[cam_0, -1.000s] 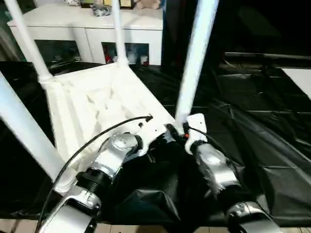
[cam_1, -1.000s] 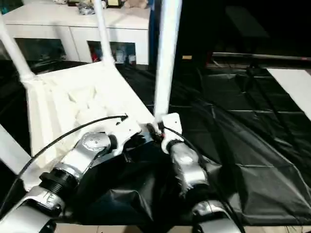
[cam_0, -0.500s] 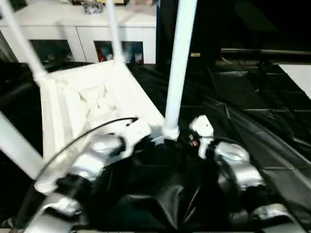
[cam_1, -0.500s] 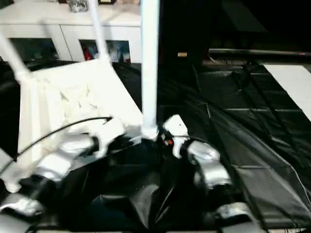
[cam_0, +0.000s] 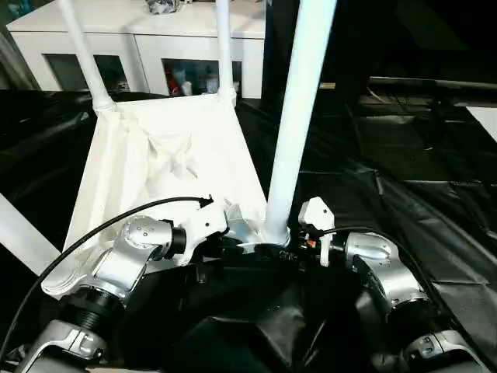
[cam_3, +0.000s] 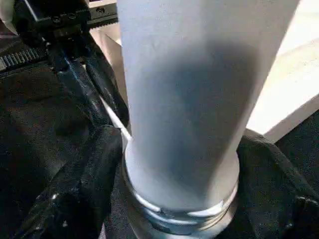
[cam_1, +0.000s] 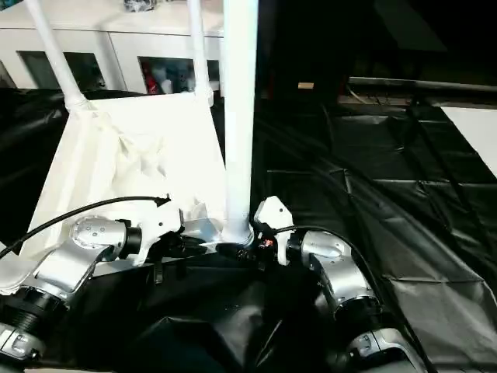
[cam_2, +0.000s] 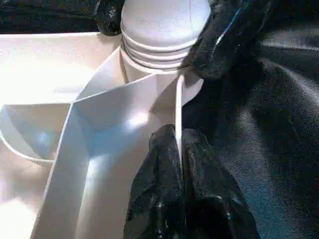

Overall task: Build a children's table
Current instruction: Rotate leg to tighten

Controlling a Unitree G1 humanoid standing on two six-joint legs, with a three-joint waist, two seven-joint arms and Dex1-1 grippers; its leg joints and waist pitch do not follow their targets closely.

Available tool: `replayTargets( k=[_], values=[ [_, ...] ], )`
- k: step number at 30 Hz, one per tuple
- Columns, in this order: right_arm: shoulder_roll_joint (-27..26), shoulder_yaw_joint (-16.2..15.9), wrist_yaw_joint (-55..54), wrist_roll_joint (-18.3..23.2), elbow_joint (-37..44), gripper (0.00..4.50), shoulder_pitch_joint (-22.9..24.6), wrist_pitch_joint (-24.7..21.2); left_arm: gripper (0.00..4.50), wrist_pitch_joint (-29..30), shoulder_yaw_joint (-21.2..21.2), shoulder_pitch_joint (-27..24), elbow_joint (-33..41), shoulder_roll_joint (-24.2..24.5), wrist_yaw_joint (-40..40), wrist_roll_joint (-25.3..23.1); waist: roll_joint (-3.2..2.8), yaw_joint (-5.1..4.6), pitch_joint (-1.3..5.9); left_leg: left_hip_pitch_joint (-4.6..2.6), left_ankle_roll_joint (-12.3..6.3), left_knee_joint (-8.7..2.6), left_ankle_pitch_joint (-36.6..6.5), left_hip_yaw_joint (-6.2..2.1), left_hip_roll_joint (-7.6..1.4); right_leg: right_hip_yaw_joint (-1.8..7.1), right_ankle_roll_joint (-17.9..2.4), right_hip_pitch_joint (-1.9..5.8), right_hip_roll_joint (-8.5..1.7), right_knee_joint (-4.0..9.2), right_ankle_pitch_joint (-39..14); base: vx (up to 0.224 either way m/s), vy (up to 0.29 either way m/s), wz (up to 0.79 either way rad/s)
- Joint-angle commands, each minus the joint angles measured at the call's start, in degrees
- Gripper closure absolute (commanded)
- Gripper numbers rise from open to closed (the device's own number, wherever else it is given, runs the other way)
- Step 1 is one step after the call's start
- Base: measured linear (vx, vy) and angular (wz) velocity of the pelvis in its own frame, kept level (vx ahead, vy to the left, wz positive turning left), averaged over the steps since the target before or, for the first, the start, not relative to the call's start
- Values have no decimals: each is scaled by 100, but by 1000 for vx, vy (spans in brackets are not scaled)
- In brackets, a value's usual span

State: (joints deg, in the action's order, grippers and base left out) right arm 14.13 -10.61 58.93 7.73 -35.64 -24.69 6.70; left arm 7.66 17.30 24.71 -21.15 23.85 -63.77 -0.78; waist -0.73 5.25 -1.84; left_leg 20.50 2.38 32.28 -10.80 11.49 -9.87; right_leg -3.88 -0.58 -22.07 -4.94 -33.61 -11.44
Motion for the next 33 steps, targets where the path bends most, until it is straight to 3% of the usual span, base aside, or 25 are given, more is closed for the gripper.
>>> replayTargets(
  k=[1,2,3,15,17,19,20,22,23,24,25,29,30,33],
  values=[
    [-4,-35,142,86,149,141,66,-60,450,83,183,-166,-67,-58,-93,56,51,-2,257,-54,-370,-364,-1065,-152,-398,291,-1341,207,-418,318,-834,0,0,0],
    [0,-32,153,97,161,141,65,-72,450,96,170,-174,-52,-50,-108,57,52,-4,257,-51,-373,-360,-1046,-150,-395,291,-1339,207,-415,317,-817,0,0,0],
    [1,-26,165,108,165,169,59,-79,450,105,163,-181,-43,-43,-119,55,49,-4,265,-51,-389,-353,-970,-150,-393,287,-1354,208,-407,301,-710,0,0,0],
    [-113,-15,27,76,85,180,99,-116,450,166,158,-175,-123,-98,8,-1,50,-7,266,-40,-426,-333,-921,-150,-383,282,-1386,213,-410,293,-678,0,0,0],
    [-317,49,-684,-123,-223,180,45,-108,450,179,145,-45,-399,-292,475,-198,46,-20,249,-50,-379,-347,-1023,-151,-382,292,-1359,198,-416,316,-854,0,0,0],
    [-443,104,-1113,-225,-404,180,7,-60,450,206,120,35,-557,-417,757,-285,53,-51,194,-75,-185,-386,-1432,-165,-363,302,-1216,164,-429,405,-1592,0,0,0],
    [-698,252,-1827,-296,-668,180,-55,23,450,297,97,164,-790,-632,1165,-398,65,-66,184,-91,-63,-402,-1655,-179,-362,309,-1066,155,-445,447,-2111,0,0,0],
    [-845,327,-2183,-306,-759,180,-76,27,450,343,74,242,-922,-761,1381,-433,65,-89,183,-120,64,-420,-1887,-209,-360,310,-891,135,-454,493,-2568,0,0,0],
    [-845,327,-2183,-306,-759,180,-76,27,450,343,74,242,-922,-761,1381,-433,68,-79,191,-98,53,-434,-1893,-232,-364,306,-800,156,-464,500,-2625,0,0,0],
    [-981,396,-2522,-313,-834,180,-101,4,450,387,54,316,-1044,-884,1583,-465,66,-91,188,-102,32,-434,-1917,-223,-367,312,-770,125,-451,511,-2593,0,0,0],
    [-1134,478,-2946,-325,-923,180,-144,-55,450,439,39,401,-1178,-1029,1820,-505,47,-99,179,-120,48,-435,-1936,-215,-362,321,-769,95,-442,522,-2599,0,0,0],
    [-1539,683,-4193,-405,-1202,180,-320,-151,450,601,11,630,-1539,-1458,2534,-636,28,-135,184,-116,132,-445,-2013,-232,-353,310,-764,94,-446,522,-2589,0,0,0],
    [-1619,750,-4556,-425,-1298,180,-407,-178,450,590,2,686,-1634,-1570,2749,-677,57,-149,191,-104,98,-442,-2063,-240,-335,298,-714,105,-447,539,-2653,0,0,0],
    [-1726,840,-5209,-563,-1530,180,-606,-204,450,542,-7,783,-1821,-1762,3055,-770,51,-164,191,-112,32,-430,-2067,-223,-327,310,-708,68,-445,559,-2666,0,0,0]
  ],
)
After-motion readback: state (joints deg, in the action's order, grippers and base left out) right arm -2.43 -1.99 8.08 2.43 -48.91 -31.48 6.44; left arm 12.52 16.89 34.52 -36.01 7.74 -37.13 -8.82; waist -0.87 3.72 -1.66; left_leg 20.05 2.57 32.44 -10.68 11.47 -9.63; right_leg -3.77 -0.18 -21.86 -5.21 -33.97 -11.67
